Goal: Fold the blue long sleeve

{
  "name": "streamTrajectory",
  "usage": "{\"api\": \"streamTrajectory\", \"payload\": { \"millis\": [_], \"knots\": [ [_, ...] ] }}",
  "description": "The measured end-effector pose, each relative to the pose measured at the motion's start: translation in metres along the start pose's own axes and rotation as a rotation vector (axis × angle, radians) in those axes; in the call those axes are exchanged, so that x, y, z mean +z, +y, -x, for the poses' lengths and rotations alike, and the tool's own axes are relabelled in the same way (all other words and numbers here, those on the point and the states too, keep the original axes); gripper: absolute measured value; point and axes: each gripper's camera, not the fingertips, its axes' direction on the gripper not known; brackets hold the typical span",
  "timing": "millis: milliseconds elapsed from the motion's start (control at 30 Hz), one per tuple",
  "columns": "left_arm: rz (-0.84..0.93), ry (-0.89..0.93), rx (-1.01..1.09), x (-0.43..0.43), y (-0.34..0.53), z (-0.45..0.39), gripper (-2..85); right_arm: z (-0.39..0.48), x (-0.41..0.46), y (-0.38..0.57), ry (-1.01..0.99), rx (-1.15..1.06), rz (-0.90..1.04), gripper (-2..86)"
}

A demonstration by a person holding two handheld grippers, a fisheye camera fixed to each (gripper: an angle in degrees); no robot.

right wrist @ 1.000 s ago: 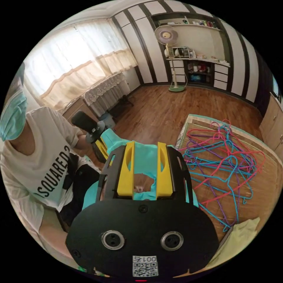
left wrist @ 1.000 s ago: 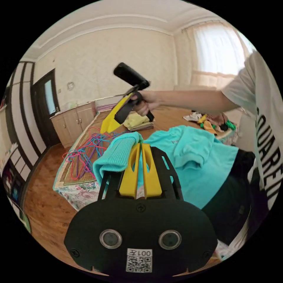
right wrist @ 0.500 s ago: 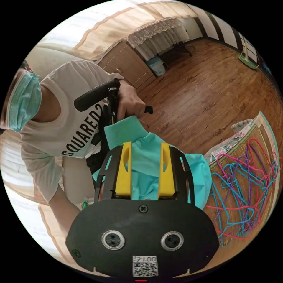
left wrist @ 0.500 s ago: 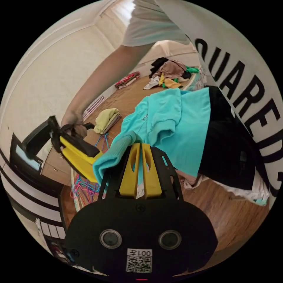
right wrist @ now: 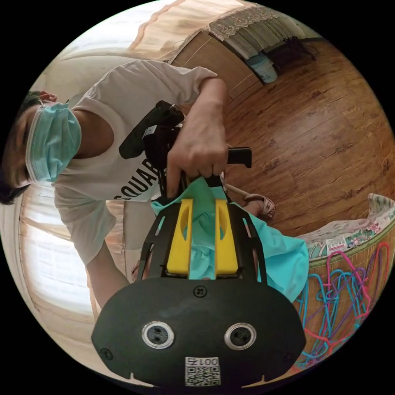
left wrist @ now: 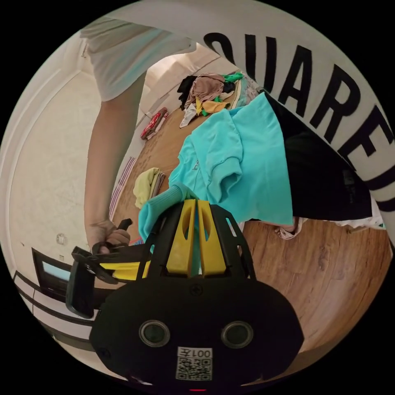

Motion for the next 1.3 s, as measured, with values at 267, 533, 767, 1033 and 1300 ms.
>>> {"api": "streamTrajectory", "payload": {
  "millis": [267,533,767,1033,1300],
  "knots": [
    [-0.040,-0.010,-0.014,0.011,0.003,0.022,-0.9,-0.003,0.031,0.021,-0.111,-0.052,-0.135,2.0],
    [0.029,-0.069,-0.295,0.027,0.004,0.055,-0.5,0.063,0.056,0.097,0.263,0.085,-0.605,1.1],
    [0.048,0.061,-0.899,0.033,0.021,0.104,7.2,0.169,0.116,0.095,0.917,0.355,-0.819,1.0],
    [-0.017,-0.221,-1.430,0.000,0.013,0.181,16.0,0.278,0.204,0.036,1.452,0.567,-0.864,1.0],
    [0.096,-0.478,-1.411,-0.016,-0.055,0.231,16.8,0.396,0.275,0.033,1.732,0.667,-0.941,0.9]
  ]
}}
